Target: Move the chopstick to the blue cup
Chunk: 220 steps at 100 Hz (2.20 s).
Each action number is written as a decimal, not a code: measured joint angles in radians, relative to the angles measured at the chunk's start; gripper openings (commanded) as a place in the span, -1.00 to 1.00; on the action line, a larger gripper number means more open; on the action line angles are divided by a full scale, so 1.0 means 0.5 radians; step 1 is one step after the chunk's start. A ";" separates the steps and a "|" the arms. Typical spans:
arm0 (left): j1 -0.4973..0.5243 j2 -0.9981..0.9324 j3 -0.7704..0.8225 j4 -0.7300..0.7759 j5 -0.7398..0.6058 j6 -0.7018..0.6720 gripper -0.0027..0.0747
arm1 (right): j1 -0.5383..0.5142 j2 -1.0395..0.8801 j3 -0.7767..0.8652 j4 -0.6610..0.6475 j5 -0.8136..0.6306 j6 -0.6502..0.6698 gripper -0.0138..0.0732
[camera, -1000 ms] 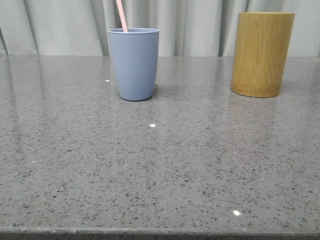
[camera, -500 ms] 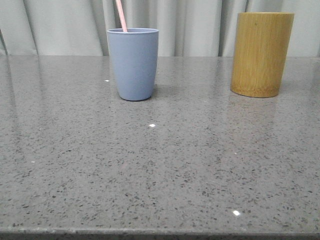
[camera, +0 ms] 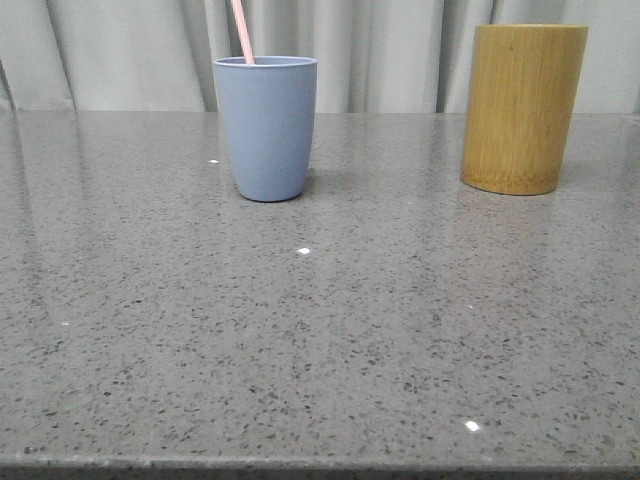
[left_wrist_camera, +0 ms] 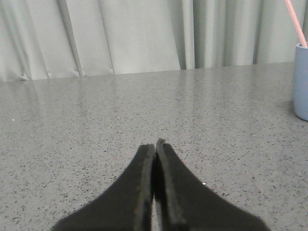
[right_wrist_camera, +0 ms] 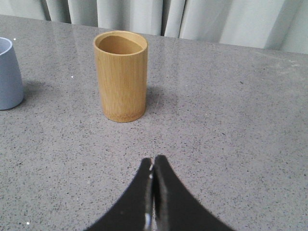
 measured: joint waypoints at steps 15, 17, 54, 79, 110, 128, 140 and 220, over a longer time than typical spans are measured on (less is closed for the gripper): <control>0.000 0.000 0.000 0.000 0.000 0.000 -0.98 | 0.000 0.000 0.000 0.000 0.000 0.000 -0.84; 0.000 0.000 0.000 0.000 0.000 0.000 -0.98 | 0.000 0.000 0.000 0.000 0.000 0.000 -0.84; 0.000 0.000 0.000 0.000 0.000 0.000 -0.98 | 0.000 -0.058 0.076 -0.117 -0.065 0.000 -0.84; 0.000 0.000 0.000 0.000 0.000 0.000 -0.98 | -0.161 -0.351 0.492 -0.161 -0.418 0.000 -0.84; 0.000 0.000 0.000 0.000 -0.001 0.000 -0.98 | -0.208 -0.635 0.945 -0.049 -0.703 0.000 -0.84; 0.000 0.000 0.000 0.000 -0.001 0.000 -0.98 | -0.212 -0.635 1.057 0.011 -0.775 0.000 -0.84; 0.000 0.000 0.000 0.000 -0.001 0.000 -0.98 | -0.260 -0.635 1.107 0.080 -0.885 -0.004 -0.84; 0.000 0.000 0.000 0.000 -0.001 0.000 -0.98 | -0.490 -0.635 1.287 0.351 -1.252 -0.098 -0.84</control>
